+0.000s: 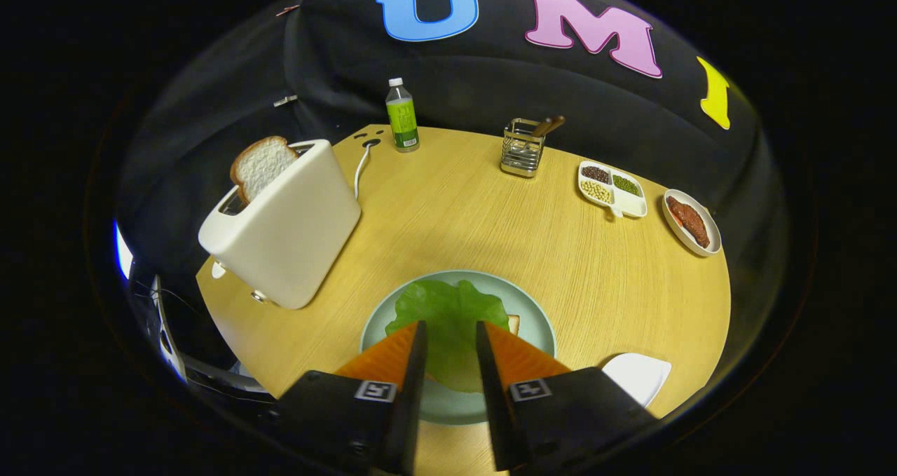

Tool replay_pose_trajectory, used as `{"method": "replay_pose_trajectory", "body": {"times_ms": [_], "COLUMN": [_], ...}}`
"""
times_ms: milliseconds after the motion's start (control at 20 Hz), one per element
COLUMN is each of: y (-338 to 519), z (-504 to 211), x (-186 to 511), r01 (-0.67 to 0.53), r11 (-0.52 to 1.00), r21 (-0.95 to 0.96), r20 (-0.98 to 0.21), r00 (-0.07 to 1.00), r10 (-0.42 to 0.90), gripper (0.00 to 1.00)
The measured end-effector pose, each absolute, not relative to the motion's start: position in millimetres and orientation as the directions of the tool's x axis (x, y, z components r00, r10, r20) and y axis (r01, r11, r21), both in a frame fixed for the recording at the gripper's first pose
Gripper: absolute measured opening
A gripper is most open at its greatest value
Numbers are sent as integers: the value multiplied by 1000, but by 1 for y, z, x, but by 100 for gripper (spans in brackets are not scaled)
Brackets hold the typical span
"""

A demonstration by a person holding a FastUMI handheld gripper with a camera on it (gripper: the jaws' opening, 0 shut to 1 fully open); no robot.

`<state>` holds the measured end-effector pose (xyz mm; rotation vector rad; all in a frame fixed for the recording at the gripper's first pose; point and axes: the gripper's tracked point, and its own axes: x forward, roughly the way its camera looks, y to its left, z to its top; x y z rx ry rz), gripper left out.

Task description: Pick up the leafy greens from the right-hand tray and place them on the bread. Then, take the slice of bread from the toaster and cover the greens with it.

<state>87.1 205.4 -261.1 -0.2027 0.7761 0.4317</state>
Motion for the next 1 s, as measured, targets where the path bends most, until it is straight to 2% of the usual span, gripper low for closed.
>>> {"method": "replay_pose_trajectory", "body": {"times_ms": [100, 150, 250, 650, 1000], "y": [207, 207, 207, 225, 296], "z": [-258, -255, -251, -216, -155], "x": [86, 85, 82, 70, 68], "r01": [-451, -454, -457, -471, -580], "r11": [892, 890, 888, 882, 814], "r21": [-29, -36, -46, -20, -38], "r20": [-706, -697, -683, -631, -533], "r00": [641, 650, 663, 690, 701], "r10": [302, 304, 306, 354, 475], "gripper": [84, 93, 100, 99, 98]}}
